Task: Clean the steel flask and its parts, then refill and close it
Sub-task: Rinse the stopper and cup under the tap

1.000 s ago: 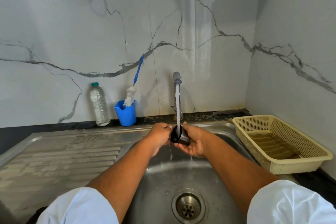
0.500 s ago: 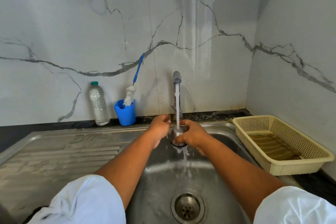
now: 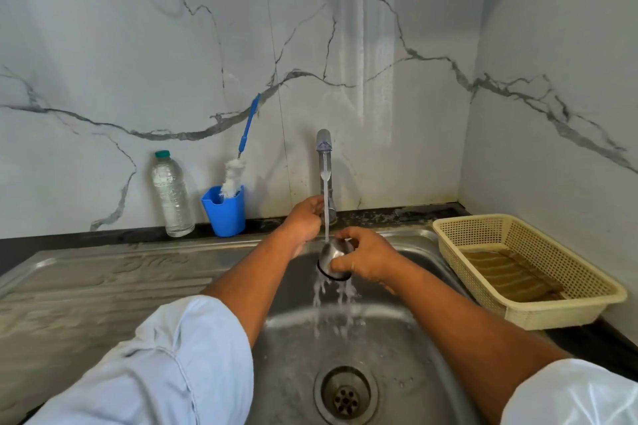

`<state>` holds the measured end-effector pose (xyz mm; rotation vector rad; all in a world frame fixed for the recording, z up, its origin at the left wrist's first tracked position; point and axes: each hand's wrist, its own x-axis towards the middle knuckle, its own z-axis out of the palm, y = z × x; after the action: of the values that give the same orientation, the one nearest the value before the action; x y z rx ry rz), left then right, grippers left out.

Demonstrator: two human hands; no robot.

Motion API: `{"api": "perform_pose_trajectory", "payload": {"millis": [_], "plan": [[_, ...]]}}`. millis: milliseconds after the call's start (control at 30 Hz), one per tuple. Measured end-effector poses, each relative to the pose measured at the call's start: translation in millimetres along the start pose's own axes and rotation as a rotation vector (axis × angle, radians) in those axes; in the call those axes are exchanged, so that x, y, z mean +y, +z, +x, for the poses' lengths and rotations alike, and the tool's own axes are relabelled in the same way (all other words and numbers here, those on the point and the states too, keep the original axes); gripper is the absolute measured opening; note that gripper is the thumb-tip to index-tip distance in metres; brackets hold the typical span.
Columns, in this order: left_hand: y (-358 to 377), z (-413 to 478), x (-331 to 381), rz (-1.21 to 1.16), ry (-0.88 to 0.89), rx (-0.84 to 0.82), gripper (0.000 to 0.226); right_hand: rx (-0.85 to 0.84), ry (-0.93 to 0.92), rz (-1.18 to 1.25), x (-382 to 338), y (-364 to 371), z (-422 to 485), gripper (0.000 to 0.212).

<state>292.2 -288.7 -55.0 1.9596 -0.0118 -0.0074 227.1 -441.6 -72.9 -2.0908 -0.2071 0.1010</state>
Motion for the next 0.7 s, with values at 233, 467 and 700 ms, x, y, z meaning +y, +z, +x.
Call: {"api": "perform_pose_trajectory", "payload": {"millis": [233, 467, 700], "plan": [[-8.4, -13.1, 1.6, 0.274, 0.072, -0.103, 0.072, 0.016, -0.032, -0.165, -1.8, -2.1, -3.9, 0.067], [-15.0, -59.5, -18.3, 0.819, 0.169, -0.107, 0.062, 0.039, -0.070, -0.384, -8.5, 2.2, -27.2, 0.048], [-33.8, -135.4, -28.0, 1.006, 0.188, -0.180, 0.068, 0.065, -0.102, -0.488, -15.4, 13.6, -65.4, 0.055]]}}
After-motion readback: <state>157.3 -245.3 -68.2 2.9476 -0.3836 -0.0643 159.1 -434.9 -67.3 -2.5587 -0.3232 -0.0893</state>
